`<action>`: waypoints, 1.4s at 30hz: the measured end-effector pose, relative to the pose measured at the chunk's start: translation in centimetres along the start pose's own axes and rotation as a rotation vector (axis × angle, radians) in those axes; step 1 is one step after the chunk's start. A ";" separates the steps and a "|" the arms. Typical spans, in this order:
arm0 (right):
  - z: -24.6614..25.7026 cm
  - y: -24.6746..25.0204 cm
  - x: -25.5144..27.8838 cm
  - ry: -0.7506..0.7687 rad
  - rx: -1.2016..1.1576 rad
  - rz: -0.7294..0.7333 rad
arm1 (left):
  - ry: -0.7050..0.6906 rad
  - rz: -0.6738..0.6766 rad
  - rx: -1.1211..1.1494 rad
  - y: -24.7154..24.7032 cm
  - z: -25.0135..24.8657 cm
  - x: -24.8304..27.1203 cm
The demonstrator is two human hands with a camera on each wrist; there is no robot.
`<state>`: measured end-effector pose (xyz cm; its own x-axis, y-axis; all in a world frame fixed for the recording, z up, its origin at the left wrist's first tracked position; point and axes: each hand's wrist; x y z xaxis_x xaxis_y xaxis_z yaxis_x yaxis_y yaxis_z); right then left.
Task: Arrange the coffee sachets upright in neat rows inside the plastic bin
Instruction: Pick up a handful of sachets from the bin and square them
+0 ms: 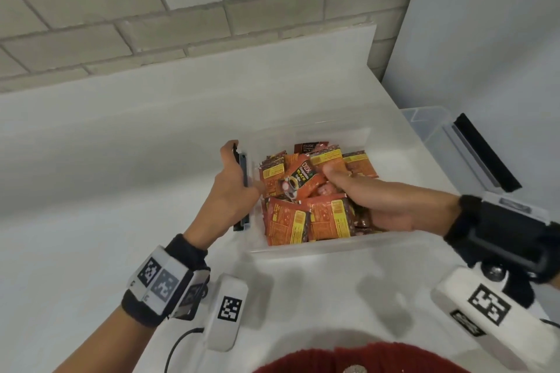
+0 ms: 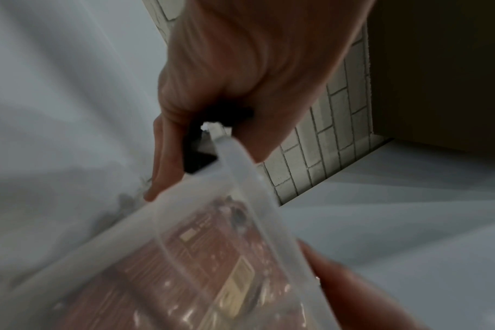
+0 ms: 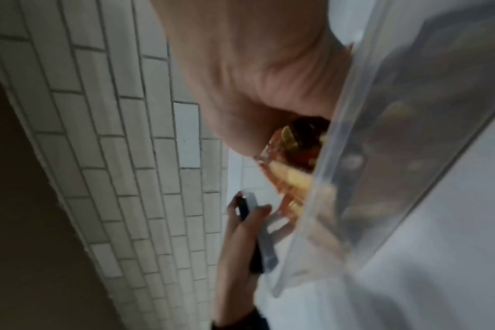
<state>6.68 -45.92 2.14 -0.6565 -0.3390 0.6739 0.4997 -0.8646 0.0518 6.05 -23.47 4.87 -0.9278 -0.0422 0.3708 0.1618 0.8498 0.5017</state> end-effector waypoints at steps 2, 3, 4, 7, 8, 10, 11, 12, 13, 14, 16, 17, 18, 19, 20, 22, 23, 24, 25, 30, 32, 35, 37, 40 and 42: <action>1.3 -0.7 0.7 0.023 -0.079 0.005 | -0.006 -0.014 -0.009 0.0 0.2 -0.1; 1.7 -0.6 1.3 0.035 -0.104 0.025 | -0.010 -0.019 -0.009 0.0 0.2 -0.2; 2.2 -0.2 2.2 0.038 -0.088 0.028 | -0.011 -0.021 -0.007 0.0 0.2 -0.2; 2.5 1.8 4.1 0.001 -0.007 -0.078 | -0.006 -0.014 -0.008 0.0 0.2 -0.2; 2.5 2.3 4.6 -0.015 0.013 -0.148 | -0.009 -0.014 -0.008 0.0 0.3 -0.2; 1.7 2.9 5.0 -0.040 0.067 -0.229 | -0.020 -0.014 -0.011 -0.1 0.3 -0.1; 1.2 3.1 5.0 -0.049 0.074 -0.225 | -0.024 -0.013 -0.014 -0.1 0.3 -0.1; 1.0 2.7 5.2 -0.052 0.070 -0.183 | -0.024 -0.012 -0.019 -0.1 0.4 -0.1; 0.7 2.3 4.9 -0.039 0.056 -0.118 | -0.022 -0.012 -0.020 -0.1 0.4 -0.2; 0.7 1.6 4.7 -0.019 0.025 -0.046 | -0.018 -0.010 -0.022 -0.2 0.4 -0.2; 0.5 0.4 3.9 0.001 -0.068 0.050 | -0.018 -0.007 -0.021 -0.3 0.3 -0.3; 0.5 -0.1 3.4 0.014 -0.130 0.077 | -0.021 -0.010 -0.024 -0.3 0.3 -0.2; 0.8 -0.5 3.2 0.020 -0.189 0.099 | -0.026 -0.011 -0.027 -0.3 0.2 -0.2; 0.9 -0.6 3.0 0.023 -0.225 0.113 | -0.031 -0.013 -0.028 -0.2 0.1 -0.1; 1.2 -0.5 3.1 0.020 -0.214 0.119 | -0.036 -0.013 -0.029 -0.2 0.2 -0.1; 1.5 0.3 3.4 -0.021 -0.101 0.083 | -0.040 -0.011 -0.040 -0.2 0.2 -0.1; 1.8 0.9 3.6 -0.053 -0.051 0.029 | -0.038 -0.008 -0.045 -0.2 0.2 -0.2; 2.1 1.5 3.9 -0.062 -0.017 -0.046 | -0.037 -0.005 -0.047 -0.2 0.3 -0.2; 2.3 2.2 4.1 -0.053 -0.002 -0.128 | -0.036 -0.003 -0.046 -0.2 0.3 -0.3; 4.1 3.7 2.6 -0.010 -0.035 -0.305 | -0.037 -0.006 -0.036 -0.3 0.3 -0.4; 4.8 3.0 1.0 -0.024 -0.016 -0.228 | -0.038 -0.009 -0.042 -0.4 0.3 -0.4; 6.3 0.8 -0.6 -0.009 -0.010 -0.056 | -0.037 -0.017 -0.050 -0.4 0.3 -0.4; 7.1 0.1 -1.1 -0.005 -0.025 -0.004 | -0.039 -0.023 -0.048 -0.4 0.3 -0.4; 7.2 0.6 -0.3 -0.036 -0.018 -0.050 | -0.044 -0.024 -0.047 -0.3 0.4 -0.3; 6.3 1.3 1.0 -0.013 -0.066 -0.154 | -0.046 -0.023 -0.050 -0.4 0.5 -0.4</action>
<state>10.28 -45.03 7.54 -0.7150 -0.1957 0.6712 0.3551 -0.9286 0.1076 6.19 -23.53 4.17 -0.9458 -0.0363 0.3226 0.1556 0.8214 0.5487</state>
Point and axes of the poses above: each hand's wrist, its own x-axis away from the middle knuckle, its own y-axis out of the back of the hand, z = x × y, and after that the axes turned 7 degrees about y, right-handed
